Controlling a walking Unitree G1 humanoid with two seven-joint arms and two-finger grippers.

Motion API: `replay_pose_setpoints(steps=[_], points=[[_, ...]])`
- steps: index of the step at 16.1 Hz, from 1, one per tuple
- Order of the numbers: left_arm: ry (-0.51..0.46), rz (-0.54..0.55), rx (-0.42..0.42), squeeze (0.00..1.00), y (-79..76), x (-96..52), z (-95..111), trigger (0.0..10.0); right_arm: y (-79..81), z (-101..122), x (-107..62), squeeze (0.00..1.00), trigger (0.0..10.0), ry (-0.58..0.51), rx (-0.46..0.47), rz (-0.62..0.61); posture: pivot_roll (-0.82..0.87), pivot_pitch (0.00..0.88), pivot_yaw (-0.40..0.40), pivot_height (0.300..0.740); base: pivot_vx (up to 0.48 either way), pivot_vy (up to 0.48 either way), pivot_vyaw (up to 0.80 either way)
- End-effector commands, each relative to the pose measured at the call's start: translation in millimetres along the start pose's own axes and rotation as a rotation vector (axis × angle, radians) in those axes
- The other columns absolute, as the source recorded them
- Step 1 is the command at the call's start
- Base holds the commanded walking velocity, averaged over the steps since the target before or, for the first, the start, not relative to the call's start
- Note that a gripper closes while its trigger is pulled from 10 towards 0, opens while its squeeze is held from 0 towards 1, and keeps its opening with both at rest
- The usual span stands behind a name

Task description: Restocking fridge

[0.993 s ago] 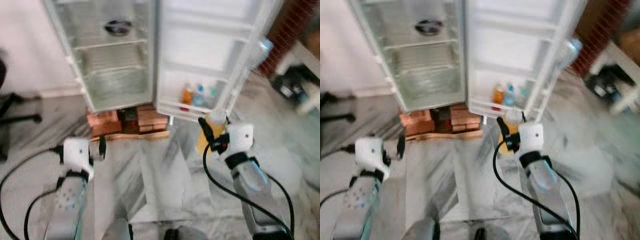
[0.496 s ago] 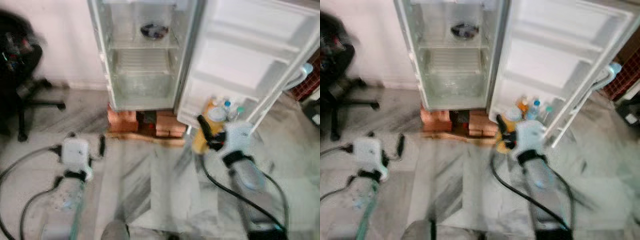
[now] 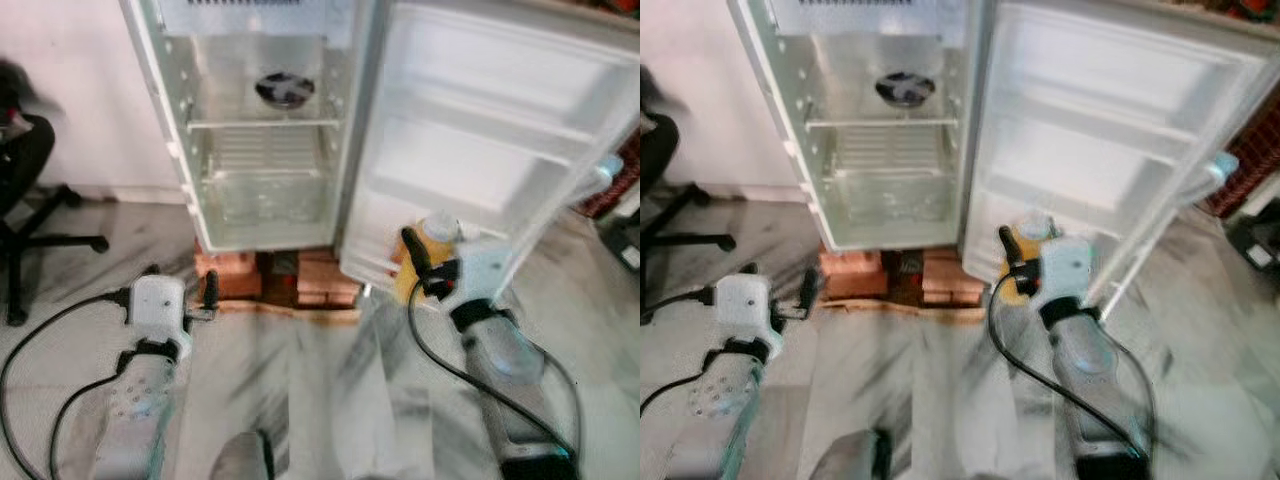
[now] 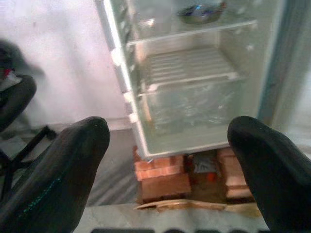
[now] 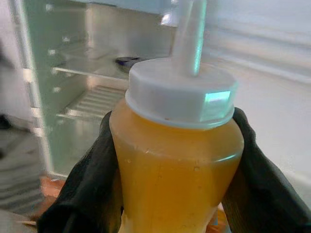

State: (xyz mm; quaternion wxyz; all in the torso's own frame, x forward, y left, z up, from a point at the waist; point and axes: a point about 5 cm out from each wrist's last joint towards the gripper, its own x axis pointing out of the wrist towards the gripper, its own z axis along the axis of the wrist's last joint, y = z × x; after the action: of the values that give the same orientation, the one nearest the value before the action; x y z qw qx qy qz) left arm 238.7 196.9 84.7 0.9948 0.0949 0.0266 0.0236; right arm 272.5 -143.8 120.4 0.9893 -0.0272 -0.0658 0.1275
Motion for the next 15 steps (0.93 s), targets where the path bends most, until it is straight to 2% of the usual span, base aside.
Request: replay_pose_setpoints(steps=[1,6,10,15], points=[[0.002,-0.019,-0.008,0.0,-4.5,0.7,0.5,10.0,-7.4,3.9,-1.0,0.0,10.0,-0.013,-0.023,-0.016,0.09,0.15,-0.083,0.74,0.458,0.0,0.0],[0.015,-0.009,-0.019,0.0,-4.2,-0.3,-1.3,10.0,-5.0,1.6,-1.1,0.0,10.0,-0.003,-0.023,-0.006,0.09,0.151,-0.084,0.74,0.409,0.0,0.0],[0.013,-0.015,-0.016,0.0,-4.0,0.9,-0.9,10.0,-3.3,1.7,0.6,0.0,10.0,0.001,-0.02,0.007,0.09,0.16,-0.08,0.74,0.369,0.187,0.0],[0.011,-0.021,-0.02,0.0,-8.4,1.4,0.2,10.0,0.8,0.0,-1.5,0.0,10.0,0.006,-0.007,0.02,0.09,0.162,-0.078,0.74,0.052,0.0,0.0]])
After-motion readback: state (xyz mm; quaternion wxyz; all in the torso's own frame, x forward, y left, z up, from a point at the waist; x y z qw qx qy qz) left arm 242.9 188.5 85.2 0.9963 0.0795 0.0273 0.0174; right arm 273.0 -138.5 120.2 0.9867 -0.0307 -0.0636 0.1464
